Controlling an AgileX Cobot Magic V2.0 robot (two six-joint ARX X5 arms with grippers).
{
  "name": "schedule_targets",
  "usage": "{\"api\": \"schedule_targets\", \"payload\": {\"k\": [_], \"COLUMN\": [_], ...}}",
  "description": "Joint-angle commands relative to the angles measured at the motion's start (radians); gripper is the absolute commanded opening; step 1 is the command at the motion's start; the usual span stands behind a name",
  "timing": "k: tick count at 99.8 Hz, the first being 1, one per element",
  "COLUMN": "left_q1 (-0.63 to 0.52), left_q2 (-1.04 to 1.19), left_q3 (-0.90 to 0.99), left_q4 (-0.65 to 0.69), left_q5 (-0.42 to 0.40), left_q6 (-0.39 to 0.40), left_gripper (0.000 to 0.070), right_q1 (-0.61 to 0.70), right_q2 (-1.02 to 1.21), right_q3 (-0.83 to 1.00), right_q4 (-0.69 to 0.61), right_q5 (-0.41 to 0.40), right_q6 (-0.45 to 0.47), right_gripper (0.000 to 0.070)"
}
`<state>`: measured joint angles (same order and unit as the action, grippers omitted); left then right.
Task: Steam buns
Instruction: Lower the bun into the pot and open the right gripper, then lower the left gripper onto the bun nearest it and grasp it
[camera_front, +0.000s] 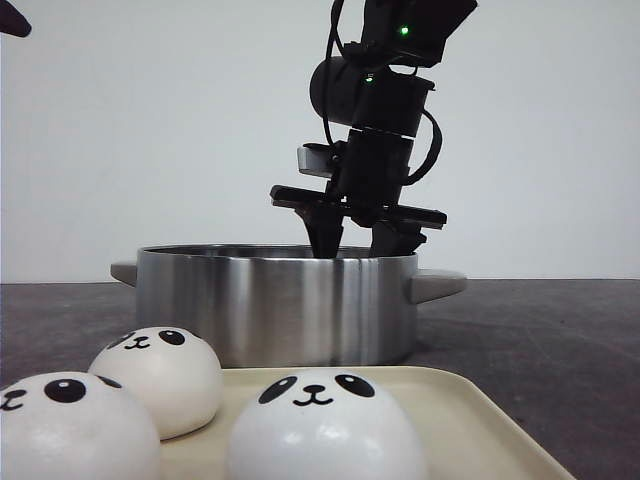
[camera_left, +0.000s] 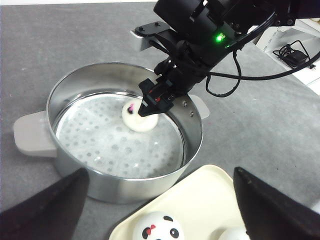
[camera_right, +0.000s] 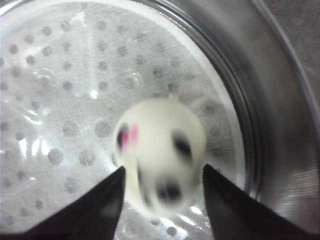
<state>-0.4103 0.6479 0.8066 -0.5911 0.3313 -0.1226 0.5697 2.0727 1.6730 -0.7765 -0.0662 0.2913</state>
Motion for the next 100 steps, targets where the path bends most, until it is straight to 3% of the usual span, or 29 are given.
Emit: {"api": "schedule_targets", "payload": {"k": [1, 33, 37, 44, 54, 82, 100], "left_q1": [-0.005, -0.005, -0.005, -0.01, -0.016, -0.054, -0.122], "left_q2": [0.005, 0.005, 0.005, 0.006, 0.02, 0.183, 0.349], "left_q3": [0.013, 0.013, 0.013, 0.013, 0.013, 0.013, 0.013], "left_q4": [0.004, 0.003, 0.001, -0.008, -0.035, -0.204, -0.171], "left_q5": [-0.003, -0.002, -0.002, -0.002, -0.002, -0.003, -0.027], "left_q6": [-0.002, -0.002, -0.003, -0.017, -0.06, -0.116, -0.19], "left_gripper": [0.0562, 0.0561, 0.0561, 0.0554, 0.0551, 0.0554, 0.0555], "right_q1": [0.003, 0.003, 0.006, 0.023, 0.054, 0.243, 0.412], "right_q2": [0.027, -0.005, -0.033, -0.106, -0.23, -0.63, -0.824], "right_q3": [0.017, 0.076, 0.086, 0.094, 0.094, 0.094, 0.094], "right_q4": [-0.002, 0.006, 0.007, 0.024, 0.039, 0.011, 0.0], "right_q5": [0.017, 0.018, 0.019, 0.022, 0.026, 0.132, 0.282], "right_q6": [-0.012, -0.024, -0.037, -0.056, -0.095, -0.146, -0.142], "right_gripper": [0.0353, 0.0328, 0.0255, 0.0, 0.0002, 0.0002, 0.0002]}}
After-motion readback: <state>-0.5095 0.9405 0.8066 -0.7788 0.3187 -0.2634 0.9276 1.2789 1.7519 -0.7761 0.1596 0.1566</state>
